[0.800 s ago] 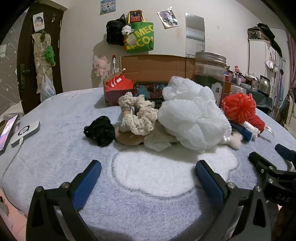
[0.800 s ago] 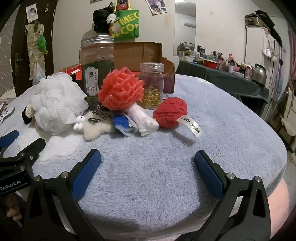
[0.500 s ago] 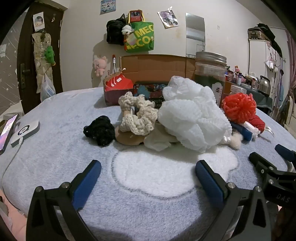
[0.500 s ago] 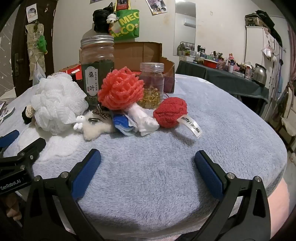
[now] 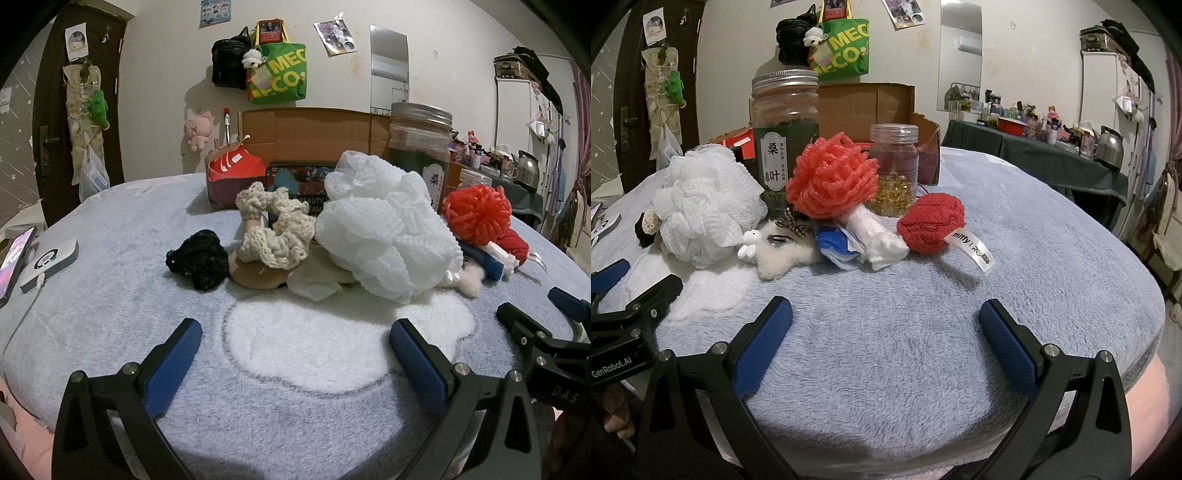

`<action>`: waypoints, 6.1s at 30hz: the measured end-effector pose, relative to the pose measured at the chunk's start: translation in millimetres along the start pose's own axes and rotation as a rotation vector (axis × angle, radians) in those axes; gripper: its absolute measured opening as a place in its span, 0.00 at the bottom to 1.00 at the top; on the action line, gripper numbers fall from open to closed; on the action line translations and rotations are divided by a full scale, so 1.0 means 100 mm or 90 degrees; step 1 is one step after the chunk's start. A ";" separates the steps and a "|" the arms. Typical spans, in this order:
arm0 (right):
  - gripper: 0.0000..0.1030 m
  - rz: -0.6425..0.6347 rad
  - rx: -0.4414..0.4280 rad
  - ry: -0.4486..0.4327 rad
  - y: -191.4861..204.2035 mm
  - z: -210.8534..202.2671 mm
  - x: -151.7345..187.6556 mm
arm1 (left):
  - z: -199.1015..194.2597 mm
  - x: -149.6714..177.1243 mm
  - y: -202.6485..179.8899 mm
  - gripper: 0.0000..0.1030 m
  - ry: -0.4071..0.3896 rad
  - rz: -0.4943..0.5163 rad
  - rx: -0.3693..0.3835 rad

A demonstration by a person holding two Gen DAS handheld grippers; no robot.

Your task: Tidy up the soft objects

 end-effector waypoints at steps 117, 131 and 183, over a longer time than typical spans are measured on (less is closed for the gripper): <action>0.38 -0.158 -0.247 0.005 0.27 -0.15 -0.87 | -0.18 -0.79 -0.51 0.24 0.075 0.170 0.217; 0.38 -0.158 -0.241 -0.049 0.13 -0.51 -1.10 | -0.58 -1.17 -0.28 0.23 0.012 0.158 0.222; 0.38 -0.248 -0.178 0.231 0.69 2.34 -3.19 | 2.04 -3.09 -0.39 0.25 0.136 0.193 0.142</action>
Point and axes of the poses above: each gripper's, at about its wrist camera, not at the fingertips, and z roughly the way its jaws point, y to its left, x to its underside, the point moved 8 cm from there along z, roughly the way its jaws point, and after that the axes turned 13 degrees about y, right-handed, at the moved point
